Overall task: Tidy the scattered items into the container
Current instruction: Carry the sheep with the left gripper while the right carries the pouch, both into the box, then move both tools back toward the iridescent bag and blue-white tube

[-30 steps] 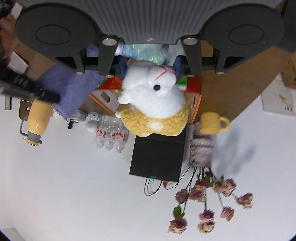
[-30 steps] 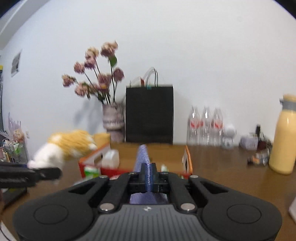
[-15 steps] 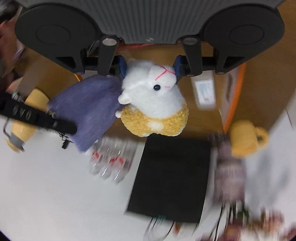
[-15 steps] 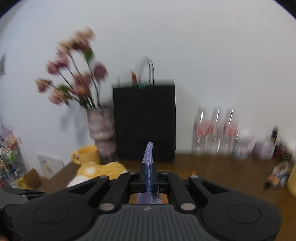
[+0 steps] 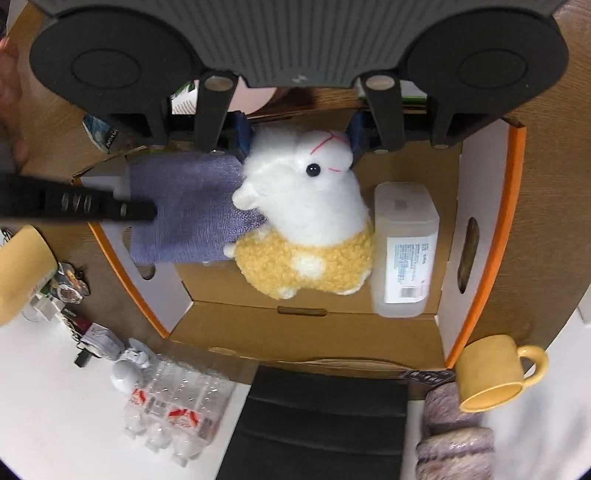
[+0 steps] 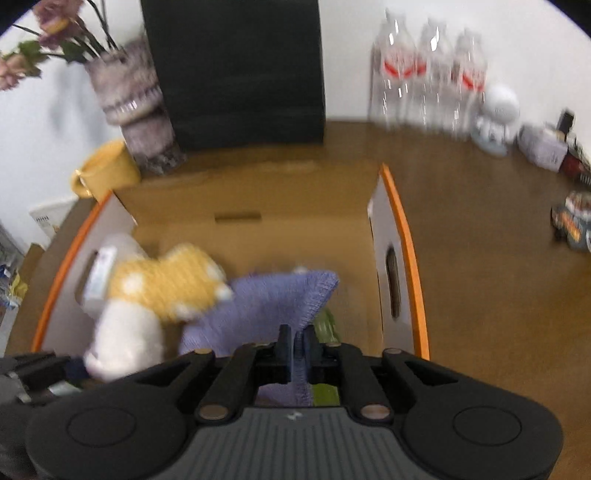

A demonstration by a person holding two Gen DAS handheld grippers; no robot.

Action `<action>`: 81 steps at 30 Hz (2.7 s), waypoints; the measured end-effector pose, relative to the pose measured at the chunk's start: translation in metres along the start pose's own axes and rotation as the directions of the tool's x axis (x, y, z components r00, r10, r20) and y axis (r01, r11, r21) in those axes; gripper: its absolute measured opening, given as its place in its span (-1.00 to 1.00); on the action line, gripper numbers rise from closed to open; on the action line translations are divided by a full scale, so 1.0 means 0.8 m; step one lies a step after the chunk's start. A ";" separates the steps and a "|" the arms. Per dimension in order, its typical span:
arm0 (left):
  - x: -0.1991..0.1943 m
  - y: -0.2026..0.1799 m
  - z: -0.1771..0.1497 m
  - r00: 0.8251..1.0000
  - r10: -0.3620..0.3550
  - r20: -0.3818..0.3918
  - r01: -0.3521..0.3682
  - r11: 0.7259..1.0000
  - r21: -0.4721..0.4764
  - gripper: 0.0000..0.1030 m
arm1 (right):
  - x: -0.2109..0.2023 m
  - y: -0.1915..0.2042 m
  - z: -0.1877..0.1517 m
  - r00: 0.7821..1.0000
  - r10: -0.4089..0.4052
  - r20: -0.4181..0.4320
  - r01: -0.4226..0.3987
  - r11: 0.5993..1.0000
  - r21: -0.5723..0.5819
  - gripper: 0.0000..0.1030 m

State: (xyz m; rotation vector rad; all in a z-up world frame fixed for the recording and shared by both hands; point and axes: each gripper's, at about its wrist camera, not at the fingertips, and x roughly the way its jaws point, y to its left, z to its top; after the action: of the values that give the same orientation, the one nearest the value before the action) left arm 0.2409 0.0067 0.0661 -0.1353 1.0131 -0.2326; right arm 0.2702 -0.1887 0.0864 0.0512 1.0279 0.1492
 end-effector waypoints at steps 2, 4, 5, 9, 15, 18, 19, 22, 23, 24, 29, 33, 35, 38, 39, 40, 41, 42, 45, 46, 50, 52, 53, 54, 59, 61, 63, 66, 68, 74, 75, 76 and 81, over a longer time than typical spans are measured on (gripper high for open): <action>-0.002 0.002 0.007 1.000 0.003 -0.025 -0.004 1.000 -0.015 0.21 | 0.012 0.000 -0.002 0.998 -0.019 -0.068 0.019 1.000 -0.006 -0.71; -0.006 -0.001 0.012 0.999 0.010 -0.047 -0.010 1.000 0.002 0.52 | 0.020 0.000 -0.003 0.994 -0.043 -0.098 0.040 0.999 -0.023 -0.46; -0.011 -0.003 0.014 0.999 0.018 -0.043 -0.018 1.000 0.014 0.68 | 0.023 0.001 -0.002 0.993 -0.051 -0.109 0.048 0.998 -0.028 -0.24; -0.026 -0.006 0.015 0.998 0.057 -0.029 -0.057 0.998 0.011 1.00 | 0.015 0.008 0.002 0.993 -0.046 -0.106 0.043 0.998 -0.037 0.23; -0.039 -0.003 0.009 0.991 0.122 -0.046 -0.122 0.993 0.009 1.00 | -0.016 0.018 -0.002 0.993 -0.019 -0.117 0.012 0.998 -0.063 0.46; -0.045 -0.008 0.001 0.989 0.144 -0.032 -0.143 0.989 0.035 1.00 | -0.027 0.021 -0.006 0.992 -0.035 -0.120 0.025 0.996 -0.084 0.53; -0.046 -0.009 -0.001 0.988 0.151 -0.032 -0.150 0.988 0.041 1.00 | -0.029 0.020 -0.008 0.992 -0.034 -0.121 0.023 0.996 -0.086 0.53; -0.048 -0.011 -0.003 0.986 0.164 -0.031 -0.162 0.985 0.051 1.00 | -0.032 0.016 -0.012 0.992 -0.018 -0.126 0.008 0.997 -0.080 0.55; -0.048 -0.011 -0.004 0.986 0.164 -0.030 -0.163 0.985 0.051 1.00 | -0.033 0.014 -0.014 0.992 -0.010 -0.126 0.000 0.997 -0.077 0.57; -0.049 -0.011 -0.005 0.986 0.166 -0.030 -0.165 0.985 0.048 1.00 | -0.035 0.012 -0.016 0.993 -0.003 -0.119 -0.007 0.997 -0.076 0.58; -0.053 -0.010 -0.012 0.985 0.168 -0.025 -0.167 0.985 0.044 1.00 | -0.044 0.000 -0.026 0.993 0.049 -0.107 -0.054 0.998 -0.041 0.66; -0.058 -0.015 -0.018 0.986 0.169 -0.012 -0.168 0.984 0.052 1.00 | -0.051 -0.004 -0.032 0.991 0.072 -0.109 -0.075 0.997 -0.026 0.66; -0.067 -0.018 -0.024 0.986 0.165 0.014 -0.166 0.984 0.058 1.00 | -0.061 -0.004 -0.039 0.993 0.087 -0.084 -0.089 0.996 -0.025 0.66; -0.079 -0.023 -0.037 0.987 0.154 0.054 -0.158 0.985 0.073 1.00 | -0.080 -0.005 -0.054 0.991 0.126 -0.036 -0.127 0.992 -0.027 0.68; -0.080 -0.026 -0.043 0.985 0.159 0.059 -0.163 0.984 0.076 1.00 | -0.086 -0.004 -0.061 0.989 0.145 -0.021 -0.145 0.989 -0.031 0.68; -0.081 -0.028 -0.047 0.984 0.165 0.064 -0.170 0.982 0.080 1.00 | -0.089 -0.003 -0.067 0.987 0.158 -0.013 -0.158 0.987 -0.034 0.68; -0.083 -0.031 -0.051 0.981 0.176 0.077 -0.182 0.980 0.085 1.00 | -0.092 -0.001 -0.073 0.987 0.164 -0.007 -0.164 0.986 -0.041 0.69; -0.086 -0.033 -0.056 0.978 0.186 0.091 -0.194 0.977 0.089 1.00 | -0.095 0.000 -0.079 0.987 0.160 0.003 -0.159 0.986 -0.049 0.69; -0.094 -0.040 -0.073 0.970 0.197 0.139 -0.213 0.971 0.106 1.00 | -0.106 0.005 -0.095 0.989 0.140 0.041 -0.137 0.988 -0.075 0.69; -0.096 -0.042 -0.079 0.969 0.195 0.154 -0.213 0.971 0.110 1.00 | -0.111 0.006 -0.101 0.989 0.140 0.052 -0.135 0.987 -0.082 0.69; -0.107 -0.047 -0.107 0.958 0.195 0.211 -0.221 0.969 0.107 1.00 | -0.128 0.007 -0.133 0.982 0.145 0.121 -0.132 0.985 -0.111 0.70; -0.116 -0.049 -0.129 0.940 0.203 0.275 -0.241 0.964 0.109 1.00 | -0.135 0.010 -0.155 0.976 0.105 0.190 -0.079 0.987 -0.138 0.73; -0.121 -0.048 -0.142 0.927 0.201 0.317 -0.248 0.962 0.114 1.00 | -0.139 0.011 -0.166 0.971 0.085 0.225 -0.052 0.987 -0.150 0.74; -0.124 -0.048 -0.157 0.908 0.205 0.366 -0.261 0.959 0.110 1.00 | -0.140 0.014 -0.180 0.962 0.050 0.268 -0.003 0.985 -0.172 0.74; -0.119 -0.035 -0.232 0.825 0.219 0.520 -0.296 0.953 0.068 1.00 | -0.129 0.021 -0.254 0.879 -0.059 0.473 0.180 0.959 -0.216 0.78; -0.108 -0.028 -0.251 0.833 0.199 0.516 -0.273 0.959 0.070 1.00 | -0.114 0.014 -0.271 0.883 -0.060 0.466 0.166 0.968 -0.189 0.78; -0.098 -0.022 -0.260 0.854 0.189 0.484 -0.255 0.964 0.073 1.00 | -0.102 0.004 -0.281 0.899 -0.037 0.437 0.113 0.982 -0.149 0.77; -0.086 -0.016 -0.267 0.881 0.185 0.436 -0.239 0.968 0.073 1.00 | -0.090 -0.007 -0.289 0.911 0.006 0.412 0.038 0.994 -0.100 0.77; -0.079 -0.015 -0.270 0.884 0.205 0.419 -0.258 0.963 0.073 1.00 | -0.082 -0.012 -0.296 0.909 0.014 0.416 0.019 0.997 -0.074 0.78; -0.074 -0.018 -0.274 0.877 0.234 0.420 -0.291 0.954 0.076 1.00 | -0.063 -0.014 -0.302 0.913 -0.004 0.407 0.029 0.998 -0.054 0.78; -0.074 -0.020 -0.275 0.876 0.239 0.419 -0.300 0.950 0.083 1.00 | -0.063 -0.015 -0.302 0.914 0.006 0.406 0.019 0.998 -0.058 0.78; -0.072 -0.022 -0.274 0.877 0.245 0.413 -0.308 0.947 0.093 1.00 | -0.063 -0.015 -0.303 0.914 0.017 0.405 0.009 0.998 -0.061 0.78; -0.068 -0.015 -0.270 0.906 0.213 0.366 -0.261 0.961 0.088 1.00 | -0.060 -0.025 -0.301 0.924 0.048 0.379 -0.040 0.999 -0.027 0.82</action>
State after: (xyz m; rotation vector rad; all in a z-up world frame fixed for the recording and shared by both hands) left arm 0.0281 0.0082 0.0001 0.0708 0.6433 -0.0488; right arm 0.0414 -0.2219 0.0007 0.0829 0.6365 0.1819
